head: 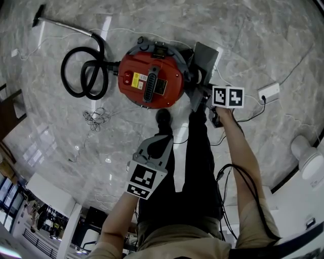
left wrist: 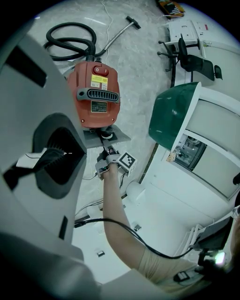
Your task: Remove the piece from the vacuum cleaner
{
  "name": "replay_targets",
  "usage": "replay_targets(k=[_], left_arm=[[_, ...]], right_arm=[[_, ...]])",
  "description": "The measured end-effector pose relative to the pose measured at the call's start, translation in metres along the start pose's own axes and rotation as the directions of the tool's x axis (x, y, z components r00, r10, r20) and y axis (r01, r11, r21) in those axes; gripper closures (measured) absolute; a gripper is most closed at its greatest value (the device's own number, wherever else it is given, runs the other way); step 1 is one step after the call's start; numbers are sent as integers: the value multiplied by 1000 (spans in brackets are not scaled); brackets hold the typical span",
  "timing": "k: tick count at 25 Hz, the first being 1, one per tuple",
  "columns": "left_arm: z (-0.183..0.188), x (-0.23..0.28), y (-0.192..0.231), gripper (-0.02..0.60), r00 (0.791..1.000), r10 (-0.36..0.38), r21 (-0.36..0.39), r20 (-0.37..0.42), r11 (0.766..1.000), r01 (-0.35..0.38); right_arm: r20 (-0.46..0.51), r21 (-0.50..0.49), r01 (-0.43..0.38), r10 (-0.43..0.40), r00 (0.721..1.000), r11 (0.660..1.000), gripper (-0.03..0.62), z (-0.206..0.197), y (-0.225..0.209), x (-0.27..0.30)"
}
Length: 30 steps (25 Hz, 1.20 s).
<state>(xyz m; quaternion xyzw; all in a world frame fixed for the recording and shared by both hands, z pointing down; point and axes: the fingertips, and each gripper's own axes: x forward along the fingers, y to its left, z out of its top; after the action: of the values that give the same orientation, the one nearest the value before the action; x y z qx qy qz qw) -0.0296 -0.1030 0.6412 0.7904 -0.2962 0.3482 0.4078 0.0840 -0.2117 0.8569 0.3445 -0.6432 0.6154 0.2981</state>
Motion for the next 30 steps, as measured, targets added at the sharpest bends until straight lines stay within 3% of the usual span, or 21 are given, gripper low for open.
replay_targets(k=[7, 9, 11, 12, 15, 18, 22, 24, 26, 30], left_arm=[[-2, -2, -2, 578, 1000, 0, -2, 3, 1000, 0], [-4, -2, -2, 578, 1000, 2, -2, 4, 1000, -2], [-6, -1, -3, 578, 1000, 2, -1, 3, 1000, -2], [-6, -1, -4, 578, 1000, 0, 0, 4, 1000, 0], [-7, 0, -8, 578, 1000, -5, 1, 8, 1000, 5], [-10, 2, -9, 578, 1000, -6, 0, 6, 1000, 6], [-9, 3, -10, 578, 1000, -7, -1, 8, 1000, 7], [-7, 3, -10, 578, 1000, -6, 0, 11, 1000, 6], [-6, 3, -10, 578, 1000, -6, -1, 14, 1000, 6], [-6, 5, -12, 578, 1000, -6, -2, 15, 1000, 6]], right_arm=[[0, -126, 88, -88, 996, 988, 449, 0, 0, -3], [10, -263, 171, -174, 985, 950, 453, -2, 1, -4], [39, -372, 230, -232, 972, 899, 526, -7, 2, -3], [54, -361, 231, -227, 972, 903, 561, -9, 2, -2], [77, -232, 202, -189, 979, 952, 568, -8, 1, -4], [78, -204, 176, -163, 984, 963, 569, -7, 2, -4], [75, -95, 95, -88, 993, 991, 568, -8, -1, -3], [86, 13, 26, -27, 996, 1000, 568, -8, -1, -3], [98, 136, -52, 39, 994, 989, 568, -9, 0, -3], [91, 317, -165, 144, 985, 934, 565, -8, 1, -3]])
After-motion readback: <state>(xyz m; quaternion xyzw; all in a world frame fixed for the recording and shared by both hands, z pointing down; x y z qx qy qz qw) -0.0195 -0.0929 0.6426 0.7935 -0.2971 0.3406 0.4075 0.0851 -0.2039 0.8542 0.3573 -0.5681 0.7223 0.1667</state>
